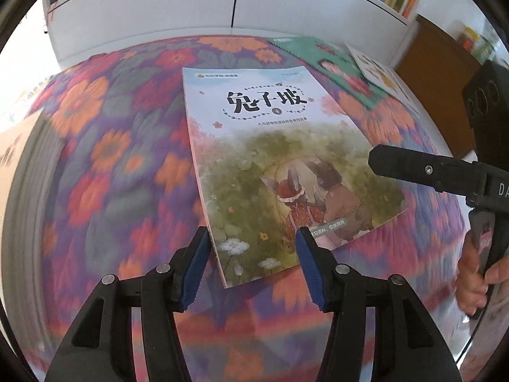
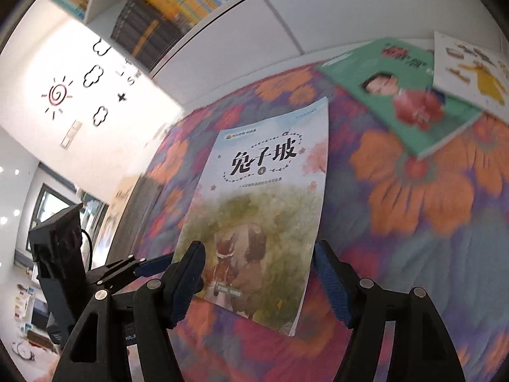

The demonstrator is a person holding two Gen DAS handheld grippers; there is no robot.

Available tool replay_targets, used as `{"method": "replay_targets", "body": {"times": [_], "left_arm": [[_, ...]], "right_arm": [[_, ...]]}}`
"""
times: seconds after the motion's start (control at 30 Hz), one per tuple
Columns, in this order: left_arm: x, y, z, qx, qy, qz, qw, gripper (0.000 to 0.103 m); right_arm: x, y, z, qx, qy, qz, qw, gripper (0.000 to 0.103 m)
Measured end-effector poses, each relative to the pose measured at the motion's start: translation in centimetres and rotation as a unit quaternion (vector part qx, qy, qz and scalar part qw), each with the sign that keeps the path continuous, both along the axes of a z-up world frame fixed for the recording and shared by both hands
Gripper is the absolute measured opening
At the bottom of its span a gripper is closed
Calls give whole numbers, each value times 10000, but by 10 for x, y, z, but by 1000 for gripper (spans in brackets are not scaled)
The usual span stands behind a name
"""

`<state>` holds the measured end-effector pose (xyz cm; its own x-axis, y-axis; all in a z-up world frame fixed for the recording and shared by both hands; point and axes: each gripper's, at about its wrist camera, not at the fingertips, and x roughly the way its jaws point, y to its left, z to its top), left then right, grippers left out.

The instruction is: Organize books

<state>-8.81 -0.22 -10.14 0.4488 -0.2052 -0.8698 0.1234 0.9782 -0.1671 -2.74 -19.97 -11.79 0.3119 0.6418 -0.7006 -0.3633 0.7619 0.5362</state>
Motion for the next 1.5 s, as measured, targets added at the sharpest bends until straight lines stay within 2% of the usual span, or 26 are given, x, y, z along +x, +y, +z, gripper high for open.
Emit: {"method": "replay_targets", "body": {"times": [0.1,0.23,0.3,0.33,0.4,0.57,0.8,0.97,1.0,1.03,1.07,1.1,1.2,1.23,1.3,1.4,1.5], "left_arm": [[-26,11,0,-60,-9,-63,10000,52],[-35,31,-3,-449,133,-222,9987,52],[-28,38,-8,-579,233,-208,9978,52],[-25,41,-8,-571,224,-204,9979,52],[-17,45,-9,-502,187,-198,9984,52],[7,52,-12,-803,355,-234,9959,52],[34,50,-14,-874,376,-488,9943,51],[48,58,-16,-1174,325,-409,9917,51],[49,58,-16,-1189,314,-409,9916,51],[50,58,-17,-1183,288,-439,9916,51],[51,58,-17,-1177,261,-470,9916,51],[53,60,-17,-1214,248,-443,9913,49],[57,67,-18,-1299,233,-340,9907,37],[57,70,-19,-1280,202,-266,9912,29],[56,76,-22,-1396,116,-213,9899,28],[56,84,-25,-1636,109,-99,9864,25],[52,81,-24,-1590,-79,19,9873,25]], "right_arm": [[-26,8,-3,-158,172,196,9995,70],[-48,14,-15,-244,467,556,9971,68],[-45,9,-24,-88,749,587,9954,66],[-41,3,-27,57,892,523,9946,62],[-35,-6,-31,247,1106,435,9926,61],[-11,-14,-41,543,1479,543,9860,56],[16,4,-39,529,1419,728,9858,54],[29,10,-38,376,1512,815,9844,52],[30,11,-37,266,1424,855,9858,45],[29,10,-36,103,1317,868,9874,32],[30,10,-36,-140,1196,818,9893,23],[30,5,-38,-99,1215,770,9895,17],[37,-12,-51,480,1595,652,9839,13],[39,-15,-53,624,1671,623,9820,12],[39,-19,-56,799,1712,596,9802,11],[35,-19,-53,741,1600,594,9825,12],[31,-18,-50,670,1490,576,9849,12]]}}
